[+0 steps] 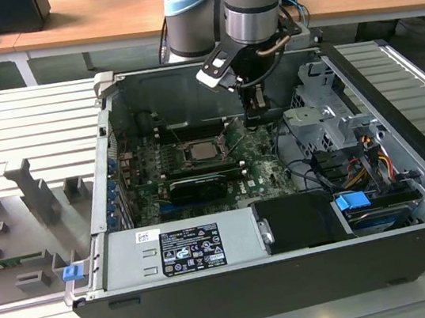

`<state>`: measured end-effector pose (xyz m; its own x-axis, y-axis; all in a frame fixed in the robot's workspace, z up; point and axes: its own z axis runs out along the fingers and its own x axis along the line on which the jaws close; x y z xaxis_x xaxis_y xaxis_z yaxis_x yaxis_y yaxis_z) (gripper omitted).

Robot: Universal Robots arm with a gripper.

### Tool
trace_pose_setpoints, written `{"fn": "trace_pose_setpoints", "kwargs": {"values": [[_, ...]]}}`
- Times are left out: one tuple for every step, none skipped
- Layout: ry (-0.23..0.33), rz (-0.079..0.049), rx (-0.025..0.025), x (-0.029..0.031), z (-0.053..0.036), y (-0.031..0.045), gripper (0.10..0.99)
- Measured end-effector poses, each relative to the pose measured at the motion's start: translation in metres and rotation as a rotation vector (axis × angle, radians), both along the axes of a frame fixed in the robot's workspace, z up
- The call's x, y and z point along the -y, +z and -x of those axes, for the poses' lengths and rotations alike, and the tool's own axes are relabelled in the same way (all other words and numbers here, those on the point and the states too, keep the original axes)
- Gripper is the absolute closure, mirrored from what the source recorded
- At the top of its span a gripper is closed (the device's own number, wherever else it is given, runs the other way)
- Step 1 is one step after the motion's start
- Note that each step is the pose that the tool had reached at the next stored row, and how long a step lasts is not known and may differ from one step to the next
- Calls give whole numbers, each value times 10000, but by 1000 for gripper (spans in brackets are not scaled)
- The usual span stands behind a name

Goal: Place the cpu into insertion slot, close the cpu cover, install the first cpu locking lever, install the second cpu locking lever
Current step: 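Close the cpu cover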

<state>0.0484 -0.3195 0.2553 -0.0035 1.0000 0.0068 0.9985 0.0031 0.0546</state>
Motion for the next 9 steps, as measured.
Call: {"fn": "trace_pose_setpoints", "kwargs": {"values": [[13,3,-77,0,10,0,980],[17,-4,-222,0,19,-1,980],[21,-10,-289,0,34,-1,980],[25,-15,-301,-1,49,-5,980],[28,-13,-310,0,91,-8,980],[26,-12,-311,0,118,-9,980],[26,-13,-311,0,130,-10,980],[26,-12,-311,0,145,-10,980],[28,-11,-312,0,160,-10,980]]}}
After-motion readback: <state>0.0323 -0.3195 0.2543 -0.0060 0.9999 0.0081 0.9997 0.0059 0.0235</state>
